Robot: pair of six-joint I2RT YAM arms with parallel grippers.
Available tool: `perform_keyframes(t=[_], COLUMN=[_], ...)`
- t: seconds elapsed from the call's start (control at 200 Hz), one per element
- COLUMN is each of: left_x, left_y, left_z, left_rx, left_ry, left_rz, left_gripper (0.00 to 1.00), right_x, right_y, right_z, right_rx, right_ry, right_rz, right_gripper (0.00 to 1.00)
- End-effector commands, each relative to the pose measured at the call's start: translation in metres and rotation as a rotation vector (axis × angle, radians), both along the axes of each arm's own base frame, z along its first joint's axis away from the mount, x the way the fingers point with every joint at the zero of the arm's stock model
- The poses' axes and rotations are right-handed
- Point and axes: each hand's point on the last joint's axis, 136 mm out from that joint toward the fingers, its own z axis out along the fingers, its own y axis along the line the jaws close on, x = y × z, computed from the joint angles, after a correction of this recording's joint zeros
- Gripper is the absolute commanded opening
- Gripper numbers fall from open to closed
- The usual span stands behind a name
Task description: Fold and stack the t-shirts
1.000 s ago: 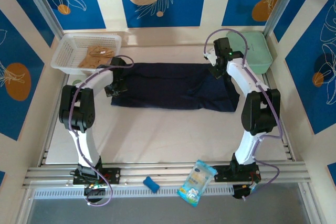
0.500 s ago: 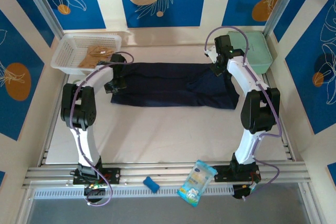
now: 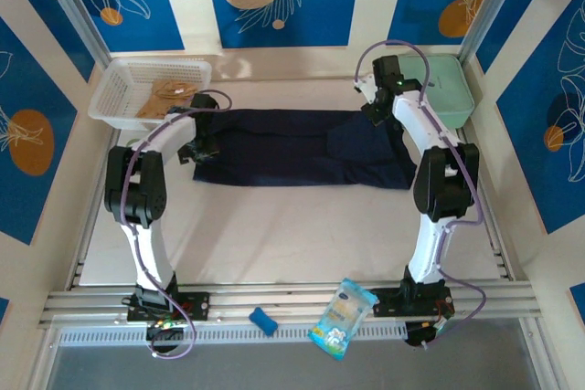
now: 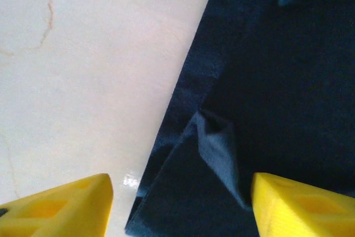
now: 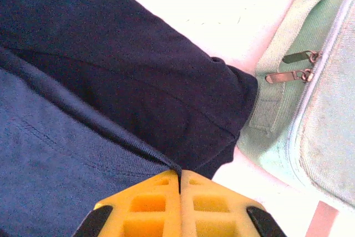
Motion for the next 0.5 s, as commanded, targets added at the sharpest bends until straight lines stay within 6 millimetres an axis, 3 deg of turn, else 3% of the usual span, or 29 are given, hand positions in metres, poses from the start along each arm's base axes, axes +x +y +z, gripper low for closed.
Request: perform_keyframes(t=[0.0,0.235,0.375,0.495], left_x=[-0.005,-0.018,-0.027,-0.031], left_y=[0.003,-0.003,-0.013,-0.025], left_z=[0.024,0.046,0.058,0.060], left_rx=[-0.021,-0.046,-0.048,-0.044], left_ry=[-0.041,-0.080,-0.086,-0.081], left_rz=[-0.013,-0.067,-0.116,-0.155], left_gripper=[0.73,0.82,0.82,0.82], right_x=[0.015,0.033,0.035,0.025], right_y=[0.006,0.001,-0.005,-0.017], right_z=[-0.002,-0.028,-0.032,-0.026], right_rx=[0.014,-0.008,0.032,0.077], right_ry=[-0.002,0.029,0.045,0.061], right_rz=[0.044,0.008,-0.085,-0.197], right_gripper=[0.00,0.01,0.25,0.31])
